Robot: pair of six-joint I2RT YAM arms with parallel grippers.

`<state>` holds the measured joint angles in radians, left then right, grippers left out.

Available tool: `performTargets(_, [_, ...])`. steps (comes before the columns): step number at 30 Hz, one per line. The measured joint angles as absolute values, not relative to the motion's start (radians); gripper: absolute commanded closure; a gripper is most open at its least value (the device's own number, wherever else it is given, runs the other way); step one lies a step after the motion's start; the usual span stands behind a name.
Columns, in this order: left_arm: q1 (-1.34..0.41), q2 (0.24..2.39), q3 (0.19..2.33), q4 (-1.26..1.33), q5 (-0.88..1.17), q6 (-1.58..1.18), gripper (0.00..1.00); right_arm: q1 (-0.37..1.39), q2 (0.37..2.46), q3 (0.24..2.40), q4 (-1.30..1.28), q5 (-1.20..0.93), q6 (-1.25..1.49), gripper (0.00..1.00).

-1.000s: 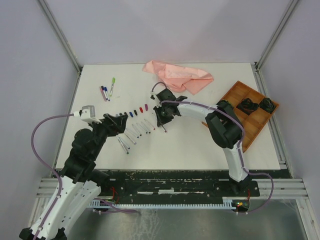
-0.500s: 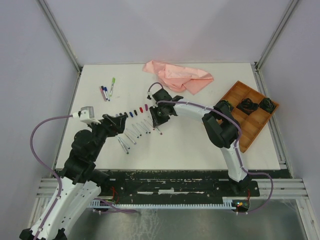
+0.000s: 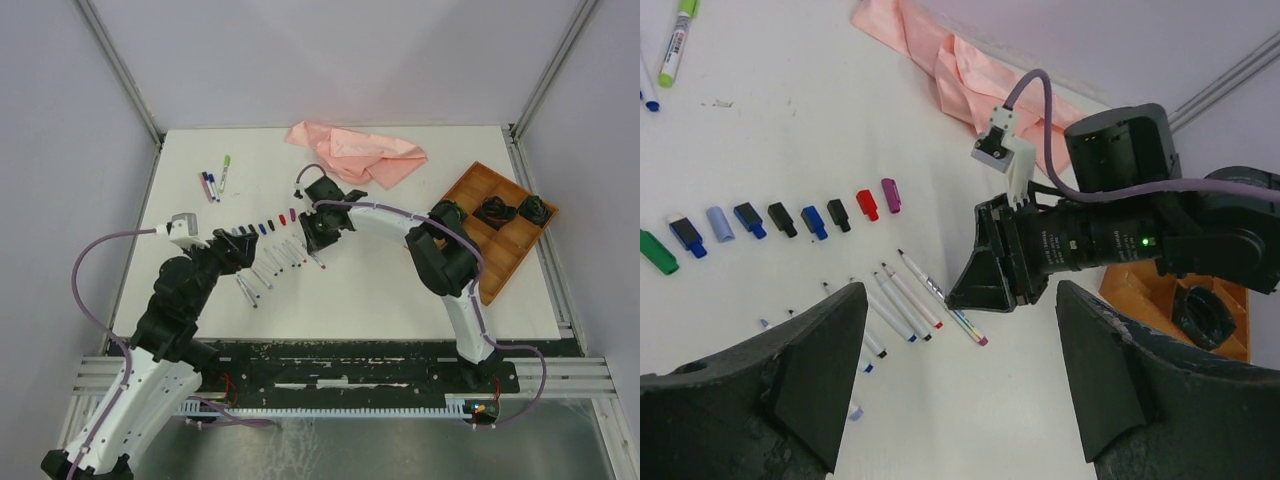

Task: Open the pen caps
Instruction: Place the pen at the center of the board, then pick up the pen from the center of the board.

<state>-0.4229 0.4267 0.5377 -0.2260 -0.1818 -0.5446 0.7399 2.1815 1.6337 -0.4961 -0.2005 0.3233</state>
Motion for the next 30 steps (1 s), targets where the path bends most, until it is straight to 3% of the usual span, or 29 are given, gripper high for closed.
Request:
performTargets(11, [-0.419,0.587,0.456,-0.070,-0.259,-0.545,0.11,0.733,2.027,1.629,-0.509,-0.243,0.299,0.65])
performTargets(16, [-0.333,0.803,0.460,0.054,-0.254,-0.553,0.13,0.721,1.897,1.592,-0.510,-0.286,0.264,0.66])
performTargets(19, [-0.232,0.973,0.484,0.114,-0.200,-0.578,0.19,0.690,1.827,1.583,-0.520,-0.369,0.230,0.67])
performTargets(24, [-0.096,1.240,0.618,0.138,-0.132,-0.602,0.28,0.599,1.746,1.589,-0.589,-0.559,0.130,0.67])
performTargets(27, [-0.041,1.401,0.777,0.112,-0.123,-0.613,0.29,0.566,1.707,1.600,-0.670,-0.627,0.053,0.67])
performTargets(30, [-0.004,1.551,0.968,0.047,-0.134,-0.614,0.36,0.568,1.640,1.584,-0.733,-0.687,-0.021,0.67])
